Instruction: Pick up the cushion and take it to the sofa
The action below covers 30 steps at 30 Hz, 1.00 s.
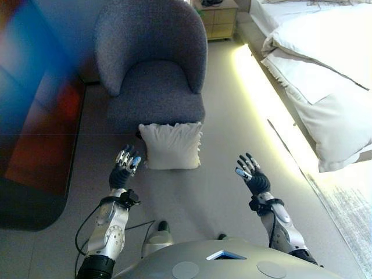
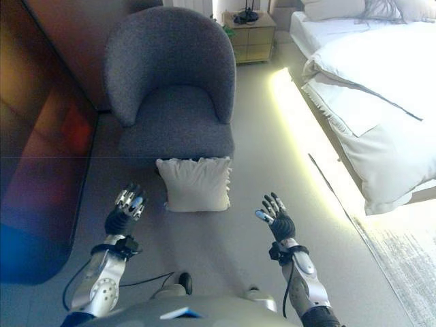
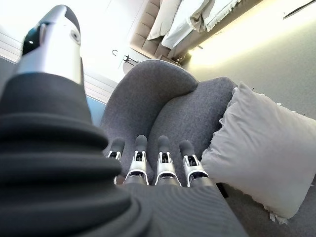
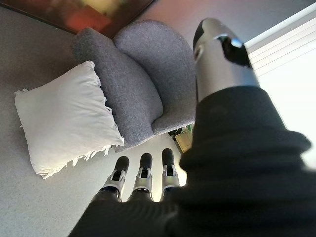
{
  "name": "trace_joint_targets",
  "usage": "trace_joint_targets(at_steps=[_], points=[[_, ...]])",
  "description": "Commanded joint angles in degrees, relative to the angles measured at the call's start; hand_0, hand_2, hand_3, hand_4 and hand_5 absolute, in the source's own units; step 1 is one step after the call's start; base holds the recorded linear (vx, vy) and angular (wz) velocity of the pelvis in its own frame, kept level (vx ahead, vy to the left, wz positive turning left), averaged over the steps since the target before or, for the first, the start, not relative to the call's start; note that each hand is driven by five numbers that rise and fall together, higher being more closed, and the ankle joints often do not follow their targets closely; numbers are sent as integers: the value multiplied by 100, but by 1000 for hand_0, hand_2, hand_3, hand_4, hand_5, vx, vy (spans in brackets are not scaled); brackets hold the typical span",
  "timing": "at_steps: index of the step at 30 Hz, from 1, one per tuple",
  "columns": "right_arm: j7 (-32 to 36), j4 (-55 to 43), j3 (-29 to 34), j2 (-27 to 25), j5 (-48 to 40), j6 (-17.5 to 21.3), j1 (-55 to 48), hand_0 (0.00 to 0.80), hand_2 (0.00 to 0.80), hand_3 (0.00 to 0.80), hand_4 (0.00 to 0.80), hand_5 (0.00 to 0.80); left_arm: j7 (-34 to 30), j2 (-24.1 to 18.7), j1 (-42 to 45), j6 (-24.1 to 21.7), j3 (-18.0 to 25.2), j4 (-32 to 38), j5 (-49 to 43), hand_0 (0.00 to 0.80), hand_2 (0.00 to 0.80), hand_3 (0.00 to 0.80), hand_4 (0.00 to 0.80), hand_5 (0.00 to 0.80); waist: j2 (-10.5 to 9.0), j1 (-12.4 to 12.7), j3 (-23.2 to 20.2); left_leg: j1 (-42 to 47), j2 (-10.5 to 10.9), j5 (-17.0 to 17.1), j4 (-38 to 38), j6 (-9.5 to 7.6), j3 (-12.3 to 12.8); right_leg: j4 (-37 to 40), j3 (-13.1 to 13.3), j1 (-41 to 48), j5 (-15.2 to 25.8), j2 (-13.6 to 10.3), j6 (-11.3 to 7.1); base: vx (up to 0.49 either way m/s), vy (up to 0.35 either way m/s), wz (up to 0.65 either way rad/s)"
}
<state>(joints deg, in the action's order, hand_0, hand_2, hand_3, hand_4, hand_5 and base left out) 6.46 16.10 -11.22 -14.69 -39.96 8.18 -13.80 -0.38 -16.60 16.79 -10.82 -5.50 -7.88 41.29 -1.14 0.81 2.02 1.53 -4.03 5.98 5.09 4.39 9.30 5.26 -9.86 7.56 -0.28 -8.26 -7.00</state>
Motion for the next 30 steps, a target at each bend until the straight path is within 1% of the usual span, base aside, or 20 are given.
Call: trace_joint_targets(at_steps=[1, 4, 6, 9, 11, 12, 13, 16, 18, 20, 25, 28, 30], points=[[-129, -301, 68, -66, 331, 322, 273, 0, 0, 0, 0, 0, 122, -225, -324, -262, 124, 97, -443, 0, 0, 0, 0, 0, -103, 66, 177, 325, 295, -779, -231, -377, 29, -186, -186, -307, 193, 174, 95, 0, 0, 0], [-187, -380, 9, -142, 568, 340, 295, 0, 0, 0, 0, 0, 192, -269, -343, -213, 71, 117, -580, 0, 0, 0, 0, 0, -106, 64, 192, 327, 294, -767, -216, -372, 25, -183, -183, -312, 196, 184, 94, 0, 0, 0], [-150, -464, -27, -195, 631, 302, 292, 0, 0, 0, 0, 0, 28, -276, -348, -117, 70, 145, -424, 0, 0, 0, 0, 0, -113, 65, 196, 332, 295, -764, -210, -371, 30, -175, -176, -305, 200, 190, 93, 0, 0, 0], [38, -589, -97, -232, 479, 197, 290, 0, 0, 0, 0, 0, -326, -242, -366, 31, -11, 233, -106, 0, 0, 0, 0, 0, -118, 60, 194, 339, 293, -766, -213, -372, 33, -170, -171, -295, 202, 191, 90, 0, 0, 0], [70, -607, -107, -236, 449, 183, 291, 0, 0, 0, 0, 0, -374, -237, -369, 39, -29, 249, -66, 0, 0, 0, 0, 0, -118, 59, 196, 340, 293, -766, -214, -373, 34, -170, -170, -295, 204, 191, 89, 0, 0, 0], [326, -651, -152, -233, 229, 116, 308, 0, 0, 0, 0, 0, -658, -197, -401, 169, -104, 309, 230, 0, 0, 0, 0, 0, -117, 57, 200, 346, 289, -763, -209, -373, 34, -172, -173, -296, 209, 190, 86, 0, 0, 0], [917, -773, -271, -161, -574, -168, 384, 0, 0, 0, 0, 0, -1109, -100, -508, 441, -275, 429, 831, 0, 0, 0, 0, 0, -114, 56, 210, 370, 285, -756, -196, -376, 44, -168, -194, -279, 217, 188, 83, 0, 0, 0], [1647, -774, -387, 48, -1662, -472, 456, 0, 0, 0, 0, 0, -1952, 53, -625, 941, -433, 456, 1782, 0, 0, 0, 0, 0, -101, 68, 198, 380, 280, -766, -203, -370, 56, -160, -240, -263, 220, 174, 79, 0, 0, 0], [1950, -776, -456, 183, -2216, -632, 489, 0, 0, 0, 0, 0, -2269, 151, -662, 1086, -565, 429, 2234, 0, 0, 0, 0, 0, -86, 64, 180, 401, 276, -774, -197, -366, 79, -155, -262, -250, 224, 166, 73, 0, 0, 0], [2232, -782, -483, 300, -2792, -850, 501, 0, 0, 0, 0, 0, -2541, 208, -672, 1219, -604, 375, 2673, 0, 0, 0, 0, 0, -68, 55, 153, 414, 274, -782, -195, -364, 93, -154, -265, -247, 222, 163, 71, 0, 0, 0], [3128, -822, -502, 508, -3626, -1393, 420, 0, 0, 0, 0, 0, -3096, 428, -570, 1566, -516, 314, 3439, 0, 0, 0, 0, 0, -43, 58, 107, 405, 272, -798, -196, -365, 122, -144, -264, -271, 218, 157, 71, 0, 0, 0], [3433, -846, -515, 555, -3821, -1509, 424, 0, 0, 0, 0, 0, -3433, 567, -519, 1811, -486, 309, 3720, 0, 0, 0, 0, 0, -47, 76, 87, 403, 275, -813, -203, -364, 127, -123, -268, -257, 218, 153, 75, 0, 0, 0], [3484, -843, -498, 577, -3876, -1498, 426, 0, 0, 0, 0, 0, -3548, 607, -493, 1860, -443, 300, 3651, 0, 0, 0, 0, 0, -50, 86, 76, 406, 275, -819, -207, -363, 128, -122, -270, -248, 214, 151, 77, 0, 0, 0]])
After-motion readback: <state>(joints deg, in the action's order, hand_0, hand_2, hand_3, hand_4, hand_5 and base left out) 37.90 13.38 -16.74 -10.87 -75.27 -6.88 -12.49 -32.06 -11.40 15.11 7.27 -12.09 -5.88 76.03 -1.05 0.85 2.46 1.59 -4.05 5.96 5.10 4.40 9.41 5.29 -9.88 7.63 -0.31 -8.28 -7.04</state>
